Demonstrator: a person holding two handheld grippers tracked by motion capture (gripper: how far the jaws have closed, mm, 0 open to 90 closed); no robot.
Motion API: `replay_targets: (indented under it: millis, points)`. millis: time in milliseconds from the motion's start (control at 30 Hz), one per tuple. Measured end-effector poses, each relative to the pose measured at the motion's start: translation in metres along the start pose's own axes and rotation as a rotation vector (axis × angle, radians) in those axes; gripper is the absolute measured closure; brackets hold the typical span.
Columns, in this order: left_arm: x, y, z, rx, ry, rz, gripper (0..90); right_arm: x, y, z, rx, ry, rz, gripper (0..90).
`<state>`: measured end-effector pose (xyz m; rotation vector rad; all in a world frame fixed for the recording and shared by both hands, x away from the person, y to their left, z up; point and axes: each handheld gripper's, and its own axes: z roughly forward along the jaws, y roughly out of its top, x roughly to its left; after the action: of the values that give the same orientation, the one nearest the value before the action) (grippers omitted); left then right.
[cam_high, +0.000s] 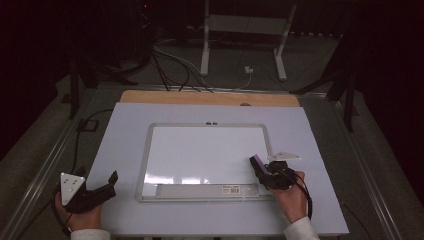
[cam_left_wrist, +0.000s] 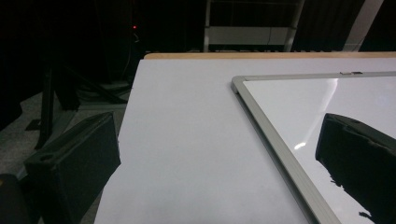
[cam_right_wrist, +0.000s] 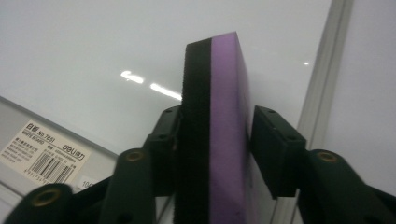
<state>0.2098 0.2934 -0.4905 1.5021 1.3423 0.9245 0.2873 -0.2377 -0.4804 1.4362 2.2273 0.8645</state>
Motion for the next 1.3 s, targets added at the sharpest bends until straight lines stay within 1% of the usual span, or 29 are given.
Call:
replay_targets:
  millis: [67, 133, 200, 367, 533, 667, 767, 900, 1233, 1300]
  points:
    - [0.000, 0.000, 0.000, 0.001, 0.000, 0.000, 0.6, 0.000, 0.000, -0.001, -0.003, 0.005, 0.002, 61.0]
    - [0.000, 0.000, 0.000, 0.001, 0.000, 0.002, 0.6, 0.000, 0.000, -0.002, -0.003, -0.005, 0.005, 62.6]
    - [0.000, 0.000, 0.000, 0.002, 0.001, 0.002, 0.6, 0.000, -0.001, -0.002, -0.005, -0.008, 0.010, 62.8]
    - [0.000, 0.000, 0.000, 0.002, 0.001, 0.001, 0.6, 0.004, -0.002, -0.002, -0.012, -0.035, 0.015, 63.1]
    - [0.000, 0.000, 0.000, 0.000, 0.001, 0.001, 0.6, 0.006, -0.003, -0.003, -0.021, -0.059, 0.046, 63.4]
    - [0.000, 0.000, 0.000, -0.001, 0.002, 0.000, 0.6, 0.005, -0.004, -0.004, -0.028, -0.075, 0.085, 63.6]
    - [0.001, 0.000, 0.000, -0.002, 0.002, -0.003, 0.6, 0.002, -0.006, -0.005, -0.033, -0.091, 0.124, 63.6]
    - [0.001, 0.000, 0.000, 0.000, 0.002, 0.000, 0.6, -0.001, -0.009, -0.008, -0.039, -0.109, 0.165, 63.6]
    - [0.000, 0.000, -0.001, 0.002, 0.005, 0.003, 0.6, -0.004, -0.012, -0.012, -0.039, -0.143, 0.220, 63.7]
    - [0.000, 0.000, -0.001, 0.002, 0.004, 0.001, 0.6, -0.005, -0.013, -0.012, -0.040, -0.143, 0.240, 63.7]
